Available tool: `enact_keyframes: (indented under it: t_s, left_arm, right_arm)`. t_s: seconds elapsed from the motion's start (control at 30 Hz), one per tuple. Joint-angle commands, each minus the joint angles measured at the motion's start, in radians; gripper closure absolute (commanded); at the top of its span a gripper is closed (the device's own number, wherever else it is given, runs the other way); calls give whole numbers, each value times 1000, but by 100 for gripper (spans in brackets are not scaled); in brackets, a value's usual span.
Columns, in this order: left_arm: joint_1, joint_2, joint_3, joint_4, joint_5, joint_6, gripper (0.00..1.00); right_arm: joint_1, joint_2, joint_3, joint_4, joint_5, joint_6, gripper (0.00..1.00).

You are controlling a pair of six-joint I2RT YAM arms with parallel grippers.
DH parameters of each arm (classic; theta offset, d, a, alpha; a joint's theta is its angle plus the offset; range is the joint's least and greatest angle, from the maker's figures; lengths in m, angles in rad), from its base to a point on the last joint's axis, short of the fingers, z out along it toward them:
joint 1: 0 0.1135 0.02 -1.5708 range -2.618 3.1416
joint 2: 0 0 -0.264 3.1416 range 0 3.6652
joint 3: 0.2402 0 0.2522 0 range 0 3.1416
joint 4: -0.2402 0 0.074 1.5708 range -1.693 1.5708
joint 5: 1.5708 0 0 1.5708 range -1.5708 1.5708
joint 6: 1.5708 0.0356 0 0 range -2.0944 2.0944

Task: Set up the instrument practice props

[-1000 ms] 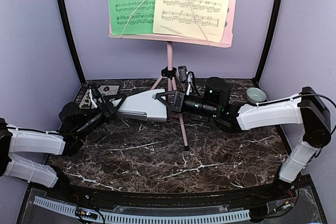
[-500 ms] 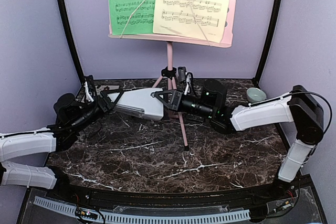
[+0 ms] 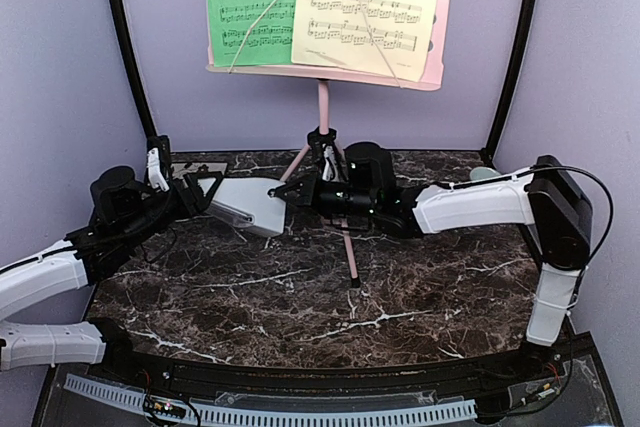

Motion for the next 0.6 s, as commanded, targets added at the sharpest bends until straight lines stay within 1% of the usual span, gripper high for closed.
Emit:
enact_keyframes:
  t_s: [0.0, 0.13, 0.23, 0.37, 0.4, 0.57]
  left_arm:
    - [-28, -29, 92, 50, 79, 94, 100]
    - [-41, -3, 136, 14, 85, 165, 100]
    - [-43, 23, 175, -20, 91, 199, 100]
    - [-43, 33, 184, -39, 88, 194, 100]
    - [-44, 33, 188, -49, 90, 195, 100]
    - [-43, 41, 230, -121, 140, 219, 100]
  right_arm:
    - [-2, 45, 117, -105, 15, 134, 100]
    - [-3, 73, 172, -166, 0, 185, 100]
    - [-5, 70, 157, -111, -15, 218, 100]
    - [-4, 37, 100, 8, -50, 157, 100]
    - [-4, 22, 76, 36, -56, 125, 98]
    - [-6, -50, -21, 55, -97, -60, 69]
